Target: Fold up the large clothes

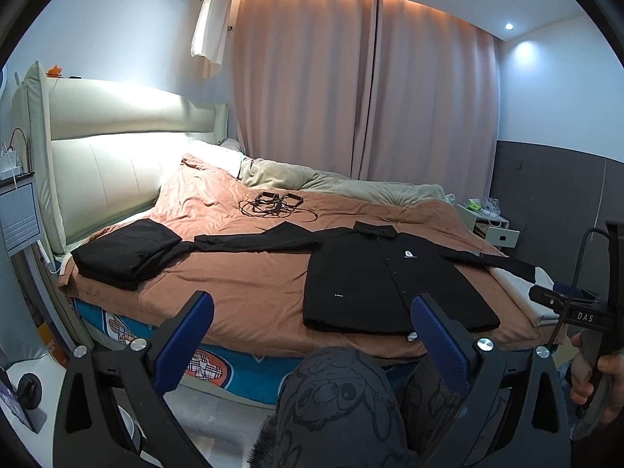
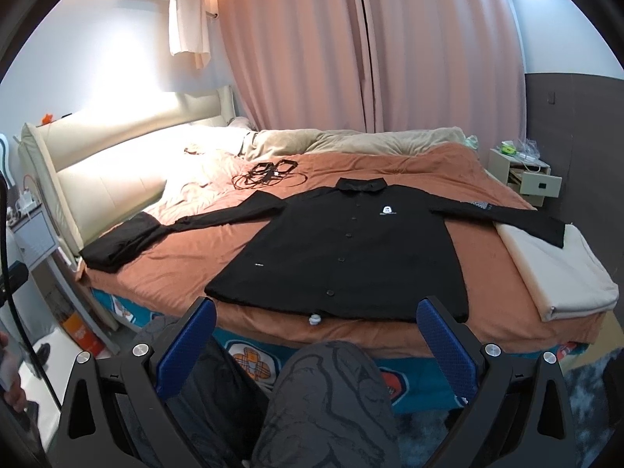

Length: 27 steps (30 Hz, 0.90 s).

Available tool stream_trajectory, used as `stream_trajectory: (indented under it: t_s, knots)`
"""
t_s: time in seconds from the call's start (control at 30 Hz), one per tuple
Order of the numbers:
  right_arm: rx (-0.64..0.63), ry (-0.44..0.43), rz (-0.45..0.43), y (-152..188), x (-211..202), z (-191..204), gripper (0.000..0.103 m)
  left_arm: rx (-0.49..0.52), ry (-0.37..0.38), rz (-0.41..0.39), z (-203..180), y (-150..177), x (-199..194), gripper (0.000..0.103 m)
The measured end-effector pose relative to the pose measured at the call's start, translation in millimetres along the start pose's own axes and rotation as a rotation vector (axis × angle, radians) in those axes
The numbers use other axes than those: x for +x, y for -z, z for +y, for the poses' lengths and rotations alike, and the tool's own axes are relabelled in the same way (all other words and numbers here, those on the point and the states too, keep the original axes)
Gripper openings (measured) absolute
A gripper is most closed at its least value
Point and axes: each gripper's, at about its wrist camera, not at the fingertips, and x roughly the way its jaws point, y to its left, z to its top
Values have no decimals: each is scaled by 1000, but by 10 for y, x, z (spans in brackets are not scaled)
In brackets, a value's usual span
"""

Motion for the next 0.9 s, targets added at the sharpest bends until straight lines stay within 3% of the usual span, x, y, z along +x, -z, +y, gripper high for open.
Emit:
stream_trajectory:
  t_s: [0.9]
  knots:
    - [-9, -12, -17, 49, -57, -27, 103, 4, -10, 3, -86, 6, -96, 103]
